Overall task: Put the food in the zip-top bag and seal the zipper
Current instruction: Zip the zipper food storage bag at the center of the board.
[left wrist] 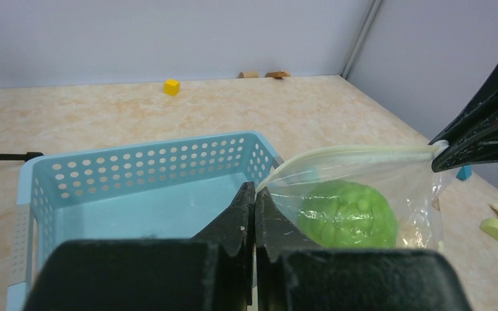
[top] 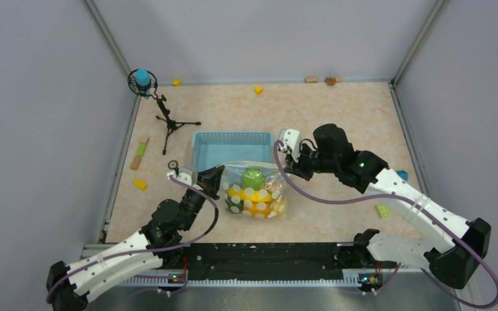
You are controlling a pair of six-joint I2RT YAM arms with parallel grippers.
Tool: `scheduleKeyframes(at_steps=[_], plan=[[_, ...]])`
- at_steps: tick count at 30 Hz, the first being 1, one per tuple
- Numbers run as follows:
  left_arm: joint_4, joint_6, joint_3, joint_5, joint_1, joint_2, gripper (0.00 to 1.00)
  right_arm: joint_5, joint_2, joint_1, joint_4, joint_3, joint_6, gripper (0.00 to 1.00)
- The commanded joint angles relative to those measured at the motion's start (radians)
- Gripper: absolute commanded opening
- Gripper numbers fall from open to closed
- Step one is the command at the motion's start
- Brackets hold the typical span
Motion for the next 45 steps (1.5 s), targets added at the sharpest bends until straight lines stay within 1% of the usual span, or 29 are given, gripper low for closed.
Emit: scheduleKeyframes(at_steps=[1, 7, 13, 20, 29, 31, 33, 35, 37, 39, 42, 43, 45], plan=[[0.106, -0.002, -0.012, -0.159, 0.014, -0.035, 0.0, 0.101, -0.006, -0.021, -0.046, 0.04, 0.018, 0.0], [0.124, 0.002, -0.022, -0.2, 0.014, -0.045, 0.0, 0.217, -0.025, -0.021, -0.01, 0.034, 0.088, 0.0], [0.139, 0.002, -0.028, -0.232, 0.014, -0.042, 0.0, 0.424, -0.012, -0.021, 0.017, 0.025, 0.232, 0.0], [0.141, 0.004, -0.022, -0.244, 0.014, -0.022, 0.0, 0.558, -0.014, -0.021, 0.035, -0.037, 0.338, 0.0], [0.139, 0.009, -0.023, -0.204, 0.014, -0.016, 0.0, 0.586, -0.07, -0.021, 0.079, -0.079, 0.382, 0.0], [0.134, 0.01, -0.02, -0.189, 0.014, -0.015, 0.0, 0.567, -0.092, -0.022, 0.097, -0.094, 0.383, 0.0], [0.116, 0.008, -0.015, -0.13, 0.014, -0.015, 0.0, 0.504, -0.114, -0.021, 0.111, -0.106, 0.383, 0.01], [0.115, 0.01, -0.014, -0.053, 0.014, -0.012, 0.0, 0.429, -0.137, -0.022, 0.136, -0.118, 0.382, 0.12], [0.116, 0.011, -0.013, 0.0, 0.014, -0.007, 0.0, 0.357, -0.162, -0.021, 0.166, -0.134, 0.397, 0.32], [0.12, 0.005, -0.013, 0.031, 0.014, -0.001, 0.0, 0.304, -0.188, -0.021, 0.212, -0.152, 0.438, 0.56], [0.123, -0.013, -0.007, 0.038, 0.014, 0.006, 0.0, 0.29, -0.241, -0.021, 0.306, -0.195, 0.521, 0.91], [0.123, -0.018, -0.004, 0.031, 0.014, 0.01, 0.0, 0.304, -0.259, -0.021, 0.345, -0.215, 0.554, 0.97], [0.116, -0.033, 0.007, 0.005, 0.014, 0.023, 0.0, 0.359, -0.288, -0.021, 0.398, -0.253, 0.625, 0.99]])
